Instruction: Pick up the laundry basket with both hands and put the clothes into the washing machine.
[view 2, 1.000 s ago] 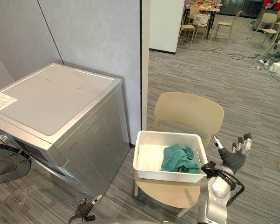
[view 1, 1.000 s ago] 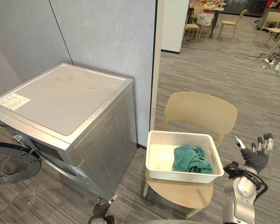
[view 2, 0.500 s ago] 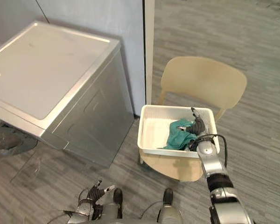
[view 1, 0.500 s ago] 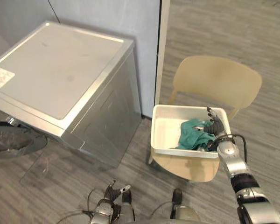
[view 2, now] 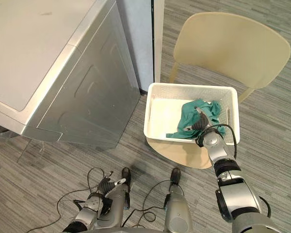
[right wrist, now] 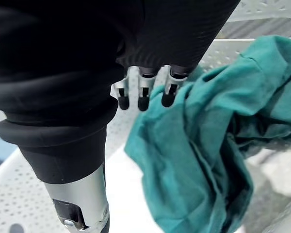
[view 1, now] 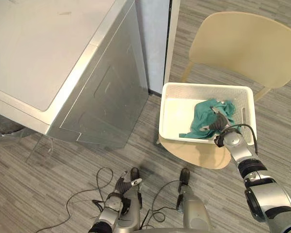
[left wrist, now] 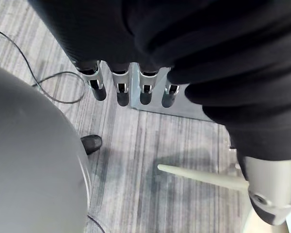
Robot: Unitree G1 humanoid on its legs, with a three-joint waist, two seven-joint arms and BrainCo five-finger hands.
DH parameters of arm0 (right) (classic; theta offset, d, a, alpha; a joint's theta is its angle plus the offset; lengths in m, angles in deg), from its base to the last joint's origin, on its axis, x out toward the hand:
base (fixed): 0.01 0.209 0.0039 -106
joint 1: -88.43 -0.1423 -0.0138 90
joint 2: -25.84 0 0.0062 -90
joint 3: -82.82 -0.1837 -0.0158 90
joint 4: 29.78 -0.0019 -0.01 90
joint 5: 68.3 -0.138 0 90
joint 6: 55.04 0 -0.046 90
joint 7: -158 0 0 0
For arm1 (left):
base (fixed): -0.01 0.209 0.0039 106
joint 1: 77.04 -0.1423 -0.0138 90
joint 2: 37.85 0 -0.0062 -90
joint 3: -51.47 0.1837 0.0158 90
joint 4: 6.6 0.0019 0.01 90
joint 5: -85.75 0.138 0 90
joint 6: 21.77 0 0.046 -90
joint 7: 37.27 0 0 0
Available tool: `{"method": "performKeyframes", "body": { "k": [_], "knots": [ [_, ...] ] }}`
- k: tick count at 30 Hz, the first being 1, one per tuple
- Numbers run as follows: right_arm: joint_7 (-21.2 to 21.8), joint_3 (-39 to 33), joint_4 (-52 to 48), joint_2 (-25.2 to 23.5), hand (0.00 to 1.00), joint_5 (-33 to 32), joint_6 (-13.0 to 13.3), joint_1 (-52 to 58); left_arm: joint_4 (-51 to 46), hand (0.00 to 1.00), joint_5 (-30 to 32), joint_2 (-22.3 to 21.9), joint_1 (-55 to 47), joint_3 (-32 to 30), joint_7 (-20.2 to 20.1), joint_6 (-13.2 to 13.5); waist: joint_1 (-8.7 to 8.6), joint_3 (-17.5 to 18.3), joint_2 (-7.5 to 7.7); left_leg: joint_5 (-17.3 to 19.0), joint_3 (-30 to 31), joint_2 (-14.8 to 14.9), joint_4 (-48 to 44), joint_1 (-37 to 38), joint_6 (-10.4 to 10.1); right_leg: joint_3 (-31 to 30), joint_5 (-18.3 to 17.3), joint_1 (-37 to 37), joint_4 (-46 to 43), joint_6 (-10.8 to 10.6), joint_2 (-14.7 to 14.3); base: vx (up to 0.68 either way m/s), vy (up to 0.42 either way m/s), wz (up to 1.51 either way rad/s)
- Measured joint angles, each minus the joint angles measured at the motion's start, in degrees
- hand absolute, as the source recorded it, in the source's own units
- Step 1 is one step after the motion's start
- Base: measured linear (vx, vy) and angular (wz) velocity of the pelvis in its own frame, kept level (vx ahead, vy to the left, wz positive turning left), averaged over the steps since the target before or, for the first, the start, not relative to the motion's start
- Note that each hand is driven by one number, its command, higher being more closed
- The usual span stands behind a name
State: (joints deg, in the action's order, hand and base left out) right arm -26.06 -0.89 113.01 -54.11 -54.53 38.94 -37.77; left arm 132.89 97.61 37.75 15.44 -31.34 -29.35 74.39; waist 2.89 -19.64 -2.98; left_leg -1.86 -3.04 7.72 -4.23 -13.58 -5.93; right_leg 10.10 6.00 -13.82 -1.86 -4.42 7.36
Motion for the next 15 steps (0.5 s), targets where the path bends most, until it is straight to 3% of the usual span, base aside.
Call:
{"method": "performKeyframes", "body": {
  "k": [4, 15],
  "knots": [
    [-1.0, -2.0, 1.9, 0.6, 0.00, 1.5, -0.5, -0.3, -2.2, 0.00, 0.0, -1.2, 0.0, 2.1, 0.0, 0.1, 1.22, -0.6, -0.36, -0.6, 0.1, 0.0, 0.3, -0.6, -0.1, 0.0, -0.1, -0.9, -0.4, 0.0, 0.1, -0.01, -0.001, 0.00],
    [-2.7, -3.3, 2.5, 2.1, 0.00, 4.8, -0.8, -2.6, -4.7, 0.00, 0.6, -1.4, 0.0, 2.1, 2.3, -0.2, 1.31, -2.7, -0.19, -2.2, -1.5, -0.6, 2.0, -3.1, -0.1, -2.4, -0.4, -6.9, -3.8, -0.4, 0.9, -0.05, 0.003, -0.06]
  ]
}}
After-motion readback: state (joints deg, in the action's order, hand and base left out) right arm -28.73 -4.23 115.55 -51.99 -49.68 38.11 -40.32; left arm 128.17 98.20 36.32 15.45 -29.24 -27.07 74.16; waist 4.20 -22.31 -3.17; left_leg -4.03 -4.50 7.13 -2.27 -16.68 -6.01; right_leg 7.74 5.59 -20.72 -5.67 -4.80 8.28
